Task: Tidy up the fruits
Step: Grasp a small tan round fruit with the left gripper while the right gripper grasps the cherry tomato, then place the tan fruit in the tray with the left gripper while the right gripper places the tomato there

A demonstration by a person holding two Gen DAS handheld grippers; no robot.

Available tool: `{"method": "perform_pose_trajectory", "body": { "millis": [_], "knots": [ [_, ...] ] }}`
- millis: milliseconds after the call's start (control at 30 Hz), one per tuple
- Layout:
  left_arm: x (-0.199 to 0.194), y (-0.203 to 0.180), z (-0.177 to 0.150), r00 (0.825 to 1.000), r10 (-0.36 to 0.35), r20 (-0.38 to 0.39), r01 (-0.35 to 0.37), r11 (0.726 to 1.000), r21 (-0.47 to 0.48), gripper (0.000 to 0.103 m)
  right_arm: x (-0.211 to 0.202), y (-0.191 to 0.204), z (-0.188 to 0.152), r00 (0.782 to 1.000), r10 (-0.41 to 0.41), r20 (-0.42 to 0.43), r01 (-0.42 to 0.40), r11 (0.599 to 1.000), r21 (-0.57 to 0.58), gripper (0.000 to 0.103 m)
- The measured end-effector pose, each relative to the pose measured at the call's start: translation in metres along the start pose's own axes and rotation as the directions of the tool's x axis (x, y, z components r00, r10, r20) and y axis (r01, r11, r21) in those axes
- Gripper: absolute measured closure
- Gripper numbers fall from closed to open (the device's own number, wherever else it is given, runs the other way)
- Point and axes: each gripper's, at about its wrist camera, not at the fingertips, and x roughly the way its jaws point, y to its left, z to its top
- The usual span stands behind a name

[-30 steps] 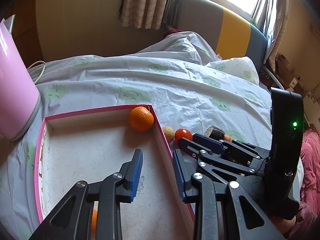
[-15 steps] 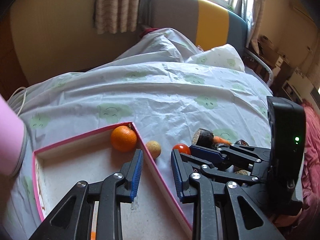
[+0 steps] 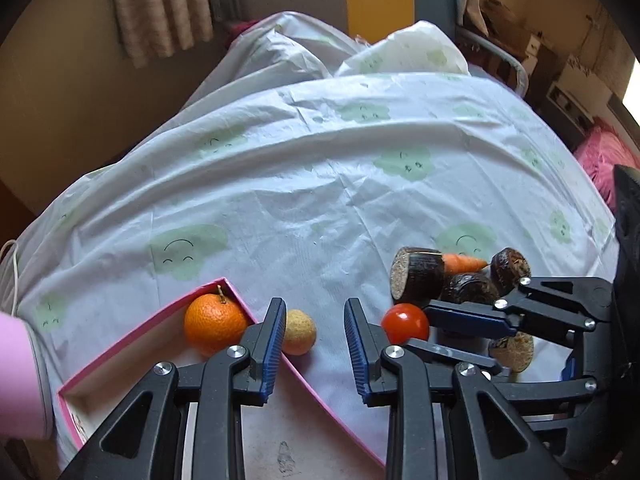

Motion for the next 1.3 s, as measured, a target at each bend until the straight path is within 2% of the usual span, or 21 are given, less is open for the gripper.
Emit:
{"method": "perform_pose_trajectory", "body": {
  "millis": [67, 267, 367, 433, 767, 933, 1067, 1300],
  "knots": [
    [0.007, -0.002, 0.002, 0.999, -0.019, -0.047, 0.022, 0.999, 0.050, 0.072, 0.000, -0.001, 0.000, 1.000, 0.001, 0.000, -0.001, 1.000, 0.004, 0.080],
    [0.017, -0.011, 0.004, 0.987, 0.065, -0.148, -0.030, 0.973, 0.228, 0.069, -0.002, -0.003, -0.001, 1.000, 0.006, 0.005, -0.006, 1.000, 0.011, 0.080],
    [0.025, -0.004, 0.001, 0.978, 0.087, -0.190, -0.040, 0.971, 0.235, 0.069, -0.003, -0.003, -0.001, 1.000, 0.008, 0.009, -0.008, 1.000, 0.012, 0.080],
    [0.028, -0.004, -0.003, 0.977, 0.099, -0.187, -0.051, 0.969, 0.243, 0.069, -0.002, -0.004, -0.002, 1.000, 0.009, 0.010, -0.010, 1.000, 0.015, 0.080],
    [0.027, 0.011, -0.001, 0.992, 0.065, -0.106, -0.055, 0.994, 0.090, 0.077, -0.001, -0.004, -0.002, 1.000, -0.003, 0.009, 0.003, 1.000, 0.008, 0.080],
    [0.008, 0.013, -0.010, 0.999, 0.028, -0.031, -0.029, 0.998, -0.049, 0.077, -0.002, -0.002, -0.002, 1.000, -0.013, 0.008, 0.013, 1.000, 0.002, 0.080],
    [-0.015, 0.011, -0.018, 0.999, 0.039, 0.026, -0.036, 0.992, -0.118, 0.077, -0.005, 0.002, -0.004, 1.000, -0.021, 0.005, 0.021, 1.000, -0.011, 0.080],
    [-0.061, 0.008, -0.035, 0.988, 0.106, 0.112, -0.080, 0.973, -0.215, 0.077, -0.016, 0.012, -0.010, 1.000, -0.017, 0.017, 0.018, 1.000, -0.021, 0.080]
  ]
}}
